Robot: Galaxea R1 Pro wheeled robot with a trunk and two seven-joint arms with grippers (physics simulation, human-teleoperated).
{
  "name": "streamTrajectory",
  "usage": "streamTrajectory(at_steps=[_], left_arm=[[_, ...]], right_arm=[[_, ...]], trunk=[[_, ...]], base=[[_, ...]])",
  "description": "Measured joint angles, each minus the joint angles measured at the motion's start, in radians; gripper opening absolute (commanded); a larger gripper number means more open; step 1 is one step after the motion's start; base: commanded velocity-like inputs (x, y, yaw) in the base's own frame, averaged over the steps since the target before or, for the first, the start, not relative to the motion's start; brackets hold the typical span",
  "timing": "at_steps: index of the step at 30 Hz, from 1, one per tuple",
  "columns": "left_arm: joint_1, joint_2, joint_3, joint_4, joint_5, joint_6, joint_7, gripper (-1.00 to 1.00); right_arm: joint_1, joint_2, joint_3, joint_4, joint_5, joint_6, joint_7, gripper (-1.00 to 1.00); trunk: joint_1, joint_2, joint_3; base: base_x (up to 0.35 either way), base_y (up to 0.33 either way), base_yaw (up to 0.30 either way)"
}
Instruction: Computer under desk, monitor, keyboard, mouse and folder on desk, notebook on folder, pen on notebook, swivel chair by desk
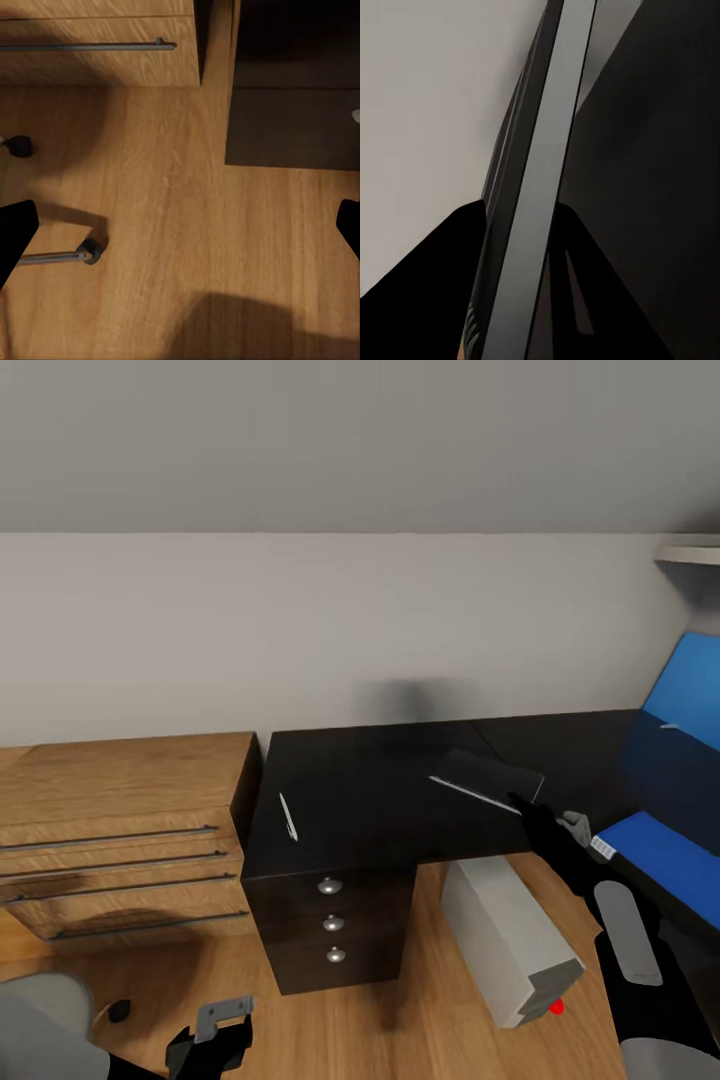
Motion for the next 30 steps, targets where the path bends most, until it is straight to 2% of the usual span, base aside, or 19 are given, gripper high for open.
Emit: streamTrajectory(at_steps=[7, 8, 10, 12, 13, 16, 20, 23, 25, 26, 30], left_arm=[[0.0, -0.005, -0.004, 0.005, 0.008, 0.001, 0.0, 1.0], [0.0, -0.026, -0.005, 0.027, 0.013, 0.004, 0.0, 1.0], [0.003, -0.043, -0.005, 0.053, 0.018, 0.005, -0.001, 1.0], [0.018, -0.074, -0.005, 0.104, 0.025, 0.008, -0.002, 1.0], [0.058, -0.131, -0.005, 0.208, 0.039, 0.014, -0.004, 1.0], [0.072, -0.157, -0.005, 0.251, 0.049, 0.044, -0.011, 1.0], [0.078, -0.166, -0.005, 0.271, 0.064, 0.098, -0.034, 1.0], [0.08, -0.169, -0.004, 0.292, 0.098, 0.133, -0.074, 1.0], [0.08, -0.171, -0.004, 0.305, 0.12, 0.143, -0.101, 1.0], [0.081, -0.172, -0.004, 0.315, 0.142, 0.15, -0.132, 1.0], [0.081, -0.172, -0.004, 0.326, 0.178, 0.158, -0.192, 1.0]], right_arm=[[0.02, 0.0, -0.006, 0.004, -0.004, 0.003, -0.001, -1.0], [0.023, 0.001, -0.007, 0.004, -0.004, 0.002, -0.001, -1.0], [0.023, 0.001, -0.007, 0.004, -0.004, 0.001, -0.001, -1.0], [0.023, 0.001, -0.007, 0.004, -0.004, -0.001, -0.001, -1.0], [0.024, 0.001, -0.007, 0.004, -0.003, -0.003, -0.002, -1.0], [0.024, 0.001, -0.008, 0.004, -0.002, -0.004, -0.003, -1.0], [0.024, 0.0, -0.011, 0.004, -0.001, -0.005, -0.004, -1.0], [0.024, -0.001, -0.022, 0.003, -0.001, -0.005, -0.005, -1.0], [0.024, -0.001, -0.029, 0.003, 0.0, -0.005, -0.005, -1.0], [0.024, -0.001, -0.037, 0.003, 0.0, -0.005, -0.005, -1.0], [0.024, -0.001, -0.062, 0.003, 0.001, -0.006, -0.006, -1.0]], trunk=[[-0.027, 0.049, 0.022], [-0.031, 0.056, 0.025], [-0.038, 0.07, 0.031], [-0.046, 0.084, 0.038], [-0.05, 0.091, 0.041], [-0.061, 0.112, 0.05], [-0.077, 0.14, 0.063], [-0.088, 0.161, 0.072], [-0.096, 0.175, 0.078], [-0.1, 0.182, 0.082], [-0.115, 0.21, 0.094]], base=[[0.0, 0.0, 0.0], [0.0, 0.0, 0.0], [0.0, 0.0, 0.0], [0.0, 0.0, -0.059], [0.0, 0.0, -0.147], [0.0, 0.0, -0.198], [0.0, 0.0, -0.238], [0.0, 0.0, -0.255], [0.0, 0.0, -0.26], [0.0, 0.0, -0.262], [0.0, 0.0, -0.264]])
